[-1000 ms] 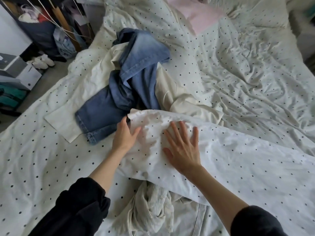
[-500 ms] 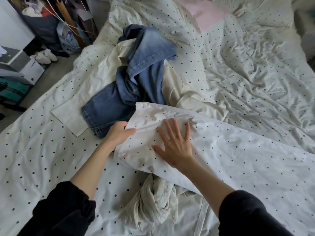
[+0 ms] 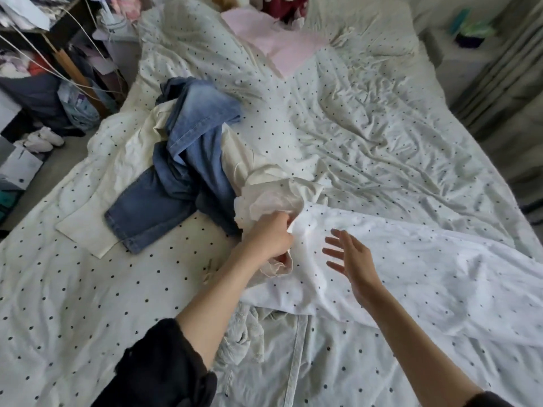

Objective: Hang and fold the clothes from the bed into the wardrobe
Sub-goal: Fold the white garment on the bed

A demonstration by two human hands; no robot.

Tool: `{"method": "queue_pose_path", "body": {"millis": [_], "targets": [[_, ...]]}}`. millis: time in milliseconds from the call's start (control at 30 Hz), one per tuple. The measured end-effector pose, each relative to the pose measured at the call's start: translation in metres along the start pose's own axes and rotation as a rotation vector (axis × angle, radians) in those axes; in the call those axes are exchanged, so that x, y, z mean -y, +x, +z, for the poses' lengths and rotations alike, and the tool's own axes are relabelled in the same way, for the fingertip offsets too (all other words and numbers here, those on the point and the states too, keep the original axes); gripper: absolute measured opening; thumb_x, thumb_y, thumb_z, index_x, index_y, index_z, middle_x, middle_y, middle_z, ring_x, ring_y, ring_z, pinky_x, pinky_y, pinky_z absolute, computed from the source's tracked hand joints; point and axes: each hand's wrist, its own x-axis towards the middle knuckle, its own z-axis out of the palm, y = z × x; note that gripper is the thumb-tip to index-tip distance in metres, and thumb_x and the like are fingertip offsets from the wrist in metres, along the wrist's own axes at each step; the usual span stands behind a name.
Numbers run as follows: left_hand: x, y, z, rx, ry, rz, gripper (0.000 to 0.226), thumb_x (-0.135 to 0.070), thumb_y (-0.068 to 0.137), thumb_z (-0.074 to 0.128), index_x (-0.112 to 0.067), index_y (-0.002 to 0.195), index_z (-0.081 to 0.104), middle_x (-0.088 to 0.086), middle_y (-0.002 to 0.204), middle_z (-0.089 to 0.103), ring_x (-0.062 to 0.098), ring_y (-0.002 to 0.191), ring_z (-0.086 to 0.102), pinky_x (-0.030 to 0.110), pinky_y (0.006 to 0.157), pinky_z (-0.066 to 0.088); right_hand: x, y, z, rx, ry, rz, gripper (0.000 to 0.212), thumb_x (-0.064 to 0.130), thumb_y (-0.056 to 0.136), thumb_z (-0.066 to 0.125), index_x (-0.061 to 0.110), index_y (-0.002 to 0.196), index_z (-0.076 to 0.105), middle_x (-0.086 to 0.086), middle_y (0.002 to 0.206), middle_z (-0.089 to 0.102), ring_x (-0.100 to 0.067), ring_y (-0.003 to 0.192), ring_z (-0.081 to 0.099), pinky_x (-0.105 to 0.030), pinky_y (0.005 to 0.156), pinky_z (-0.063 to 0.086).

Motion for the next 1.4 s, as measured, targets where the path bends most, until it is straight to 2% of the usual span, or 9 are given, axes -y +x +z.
{"method": "queue_pose_path", "body": {"millis": [300,533,667,767,833,933,1133,1267,1400], "targets": [[-0.033,0.001,0.104,0.332,0.078,0.125,0.031,-0.008,0.095,0.040,-0.008,0.123,0.055,0.006,0.123,0.056,0.022,0.106,0.057,0.028,0.082,0.044,-0.030,0.000,-0.067,-0.004,0.023,0.149,0.025,0.027,0.099,0.046,0.018,0.121,0.053,-0.004,0.116,0.060,-0.022,0.099,0.061,-0.042,0.090,0.051],[0.040,-0.023,0.045,-0.339,0.105,0.302,0.029,0.016,0.074,0.048,-0.011,0.077,0.060,-0.004,0.084,0.057,0.018,0.081,0.056,0.032,0.071,0.044,-0.034,0.010,-0.011,0.031,-0.846,-0.459,0.066,0.017,0.089,0.059,0.017,0.147,0.027,-0.009,0.145,0.033,-0.025,0.129,0.038,-0.036,0.101,0.038],[0.077,-0.010,0.024,-0.471,0.111,0.178,0.039,0.017,0.075,0.050,-0.006,0.106,0.054,0.009,0.107,0.050,0.026,0.097,0.053,0.032,0.075,0.043,-0.020,0.019,0.019,0.161,-1.263,-0.580,0.093,0.040,0.089,0.060,0.027,0.150,-0.009,-0.003,0.159,-0.009,-0.023,0.146,-0.004,-0.044,0.114,0.014],[0.092,0.008,0.018,-0.394,0.065,0.097,0.063,0.009,0.082,0.057,-0.016,0.138,0.040,0.008,0.130,0.037,0.023,0.116,0.045,0.032,0.094,0.042,-0.016,0.034,0.029,0.089,-1.066,-0.626,0.055,0.037,0.093,0.054,0.016,0.141,0.039,-0.006,0.151,0.033,-0.023,0.142,0.024,-0.043,0.112,0.022],[0.096,0.023,0.014,-0.363,0.091,0.123,0.069,0.004,0.082,0.063,-0.020,0.142,0.038,0.009,0.136,0.034,0.023,0.117,0.045,0.034,0.097,0.042,-0.004,0.045,0.028,-0.027,-0.786,-0.559,0.024,0.029,0.094,0.054,0.008,0.102,0.063,-0.013,0.108,0.064,-0.028,0.105,0.056,-0.036,0.086,0.041],[0.094,0.040,0.008,-0.391,0.130,0.218,0.053,-0.002,0.083,0.066,-0.017,0.133,0.053,0.011,0.133,0.040,0.025,0.115,0.048,0.036,0.098,0.043,0.014,0.057,0.016,-0.046,-0.440,-0.409,0.032,0.022,0.094,0.054,0.012,0.066,0.044,-0.004,0.060,0.044,-0.019,0.060,0.039,-0.030,0.053,0.029],[0.077,0.070,-0.007,-0.411,0.025,0.322,0.015,-0.003,0.089,0.058,-0.007,0.094,0.071,0.001,0.106,0.051,0.013,0.099,0.054,0.011,0.087,0.036,0.024,0.080,0.005,-0.034,-0.258,-0.183,0.028,0.025,0.090,0.059,0.013,0.066,0.052,0.002,0.063,0.050,-0.015,0.059,0.047,-0.026,0.054,0.038],[0.070,0.068,-0.007,-0.274,-0.195,0.294,0.028,-0.002,0.087,0.060,-0.024,0.104,0.061,-0.008,0.105,0.044,-0.006,0.096,0.048,0.004,0.080,0.039,0.014,0.089,0.006,-0.048,-0.177,-0.079,0.022,0.033,0.090,0.059,0.013,0.081,0.062,0.000,0.074,0.061,-0.018,0.072,0.056,-0.030,0.064,0.044],[0.095,0.052,0.001,-0.335,-0.150,0.341,0.047,-0.002,0.082,0.065,-0.043,0.100,0.049,-0.018,0.116,0.040,0.001,0.104,0.049,0.012,0.078,0.045,-0.008,0.082,-0.001,0.066,-0.180,-0.072,0.023,0.032,0.089,0.060,0.009,0.085,0.059,0.000,0.076,0.055,-0.014,0.069,0.049,-0.027,0.060,0.038]]}}
